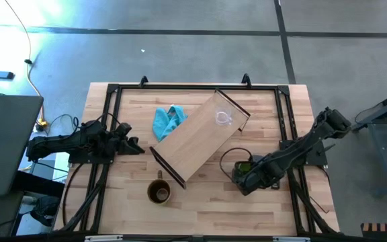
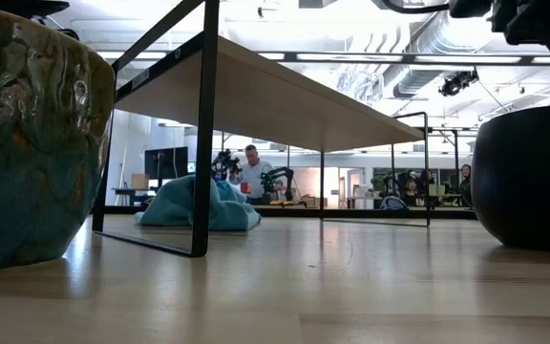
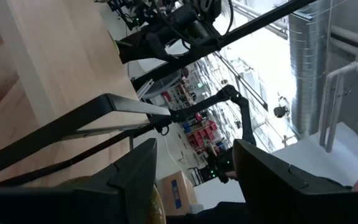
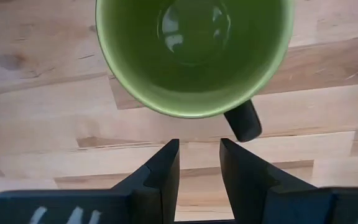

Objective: Stack small to large cups/mugs on shelf
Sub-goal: Put the black mug on the shelf

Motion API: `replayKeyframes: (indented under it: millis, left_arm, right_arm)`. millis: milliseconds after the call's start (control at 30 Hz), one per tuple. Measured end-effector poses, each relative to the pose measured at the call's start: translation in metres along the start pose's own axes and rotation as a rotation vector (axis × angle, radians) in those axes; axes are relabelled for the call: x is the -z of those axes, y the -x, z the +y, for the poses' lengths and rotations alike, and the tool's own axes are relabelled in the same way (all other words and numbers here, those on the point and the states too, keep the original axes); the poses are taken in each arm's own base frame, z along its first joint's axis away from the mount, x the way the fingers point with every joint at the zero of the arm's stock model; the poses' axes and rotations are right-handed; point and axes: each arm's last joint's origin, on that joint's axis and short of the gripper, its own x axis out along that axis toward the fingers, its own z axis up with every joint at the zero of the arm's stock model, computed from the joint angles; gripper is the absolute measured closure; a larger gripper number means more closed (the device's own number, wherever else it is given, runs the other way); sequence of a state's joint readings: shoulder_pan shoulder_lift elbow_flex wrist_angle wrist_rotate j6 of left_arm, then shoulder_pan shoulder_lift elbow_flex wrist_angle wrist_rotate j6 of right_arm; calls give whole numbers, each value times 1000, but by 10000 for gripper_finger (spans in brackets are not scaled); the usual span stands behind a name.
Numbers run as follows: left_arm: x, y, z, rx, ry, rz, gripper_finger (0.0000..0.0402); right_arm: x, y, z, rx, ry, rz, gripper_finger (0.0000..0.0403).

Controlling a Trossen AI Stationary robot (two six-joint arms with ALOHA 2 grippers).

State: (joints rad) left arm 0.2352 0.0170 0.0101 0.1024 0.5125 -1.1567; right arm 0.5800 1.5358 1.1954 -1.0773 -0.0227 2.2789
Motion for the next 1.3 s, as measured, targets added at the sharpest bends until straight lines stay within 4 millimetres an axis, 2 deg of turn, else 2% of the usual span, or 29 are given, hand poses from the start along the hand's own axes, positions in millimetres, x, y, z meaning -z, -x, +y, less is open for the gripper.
replayKeyframes:
  millis: [233,467,600,933,1033,1167,1300]
  left_arm:
    - [0,0,0,7,0,16,202]
    - [0,0,0,4,1,9,202]
    - [0,0,0,-6,1,-15,202]
    - [-1,0,0,-14,4,-32,202]
    - [-1,0,1,-14,10,-32,202]
    - [-1,0,0,-14,27,-32,202]
    - [-1,0,0,-14,34,-32,202]
  right_arm:
    - [-2,4,0,-31,66,-16,297]
    - [1,24,10,-156,359,-94,297]
    - [0,23,9,-147,538,-133,297]
    - [-8,20,18,-130,709,-162,297]
    - [-12,20,18,-111,662,-169,297]
    - [-25,21,1,67,398,-242,297]
    - [-30,23,-9,151,197,-285,297]
